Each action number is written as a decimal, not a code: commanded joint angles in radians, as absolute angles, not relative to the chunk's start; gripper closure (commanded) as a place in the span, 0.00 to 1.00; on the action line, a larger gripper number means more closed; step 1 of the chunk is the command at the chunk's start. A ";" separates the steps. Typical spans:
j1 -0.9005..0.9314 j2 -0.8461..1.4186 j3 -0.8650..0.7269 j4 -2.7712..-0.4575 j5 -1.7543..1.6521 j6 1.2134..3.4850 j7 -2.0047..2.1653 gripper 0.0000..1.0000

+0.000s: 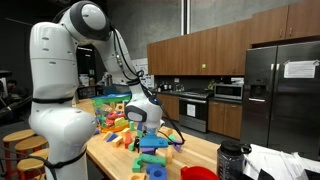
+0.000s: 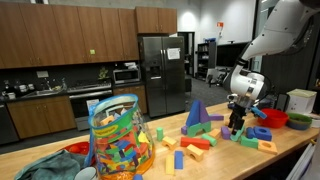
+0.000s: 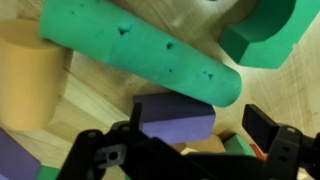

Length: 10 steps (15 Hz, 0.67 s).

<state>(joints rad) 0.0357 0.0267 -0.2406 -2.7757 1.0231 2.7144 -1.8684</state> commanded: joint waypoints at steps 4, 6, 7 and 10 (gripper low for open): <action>0.000 0.012 -0.295 -2.774 1.003 2.680 -1.967 0.00; -0.005 0.014 -0.310 -2.773 0.989 2.673 -1.987 0.00; -0.007 0.013 -0.317 -2.773 0.969 2.669 -1.983 0.00; -0.021 0.005 -0.347 -2.773 0.888 2.643 -1.963 0.00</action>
<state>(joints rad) 0.0034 0.0267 -0.3156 -2.7727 0.9558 2.6810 -1.9609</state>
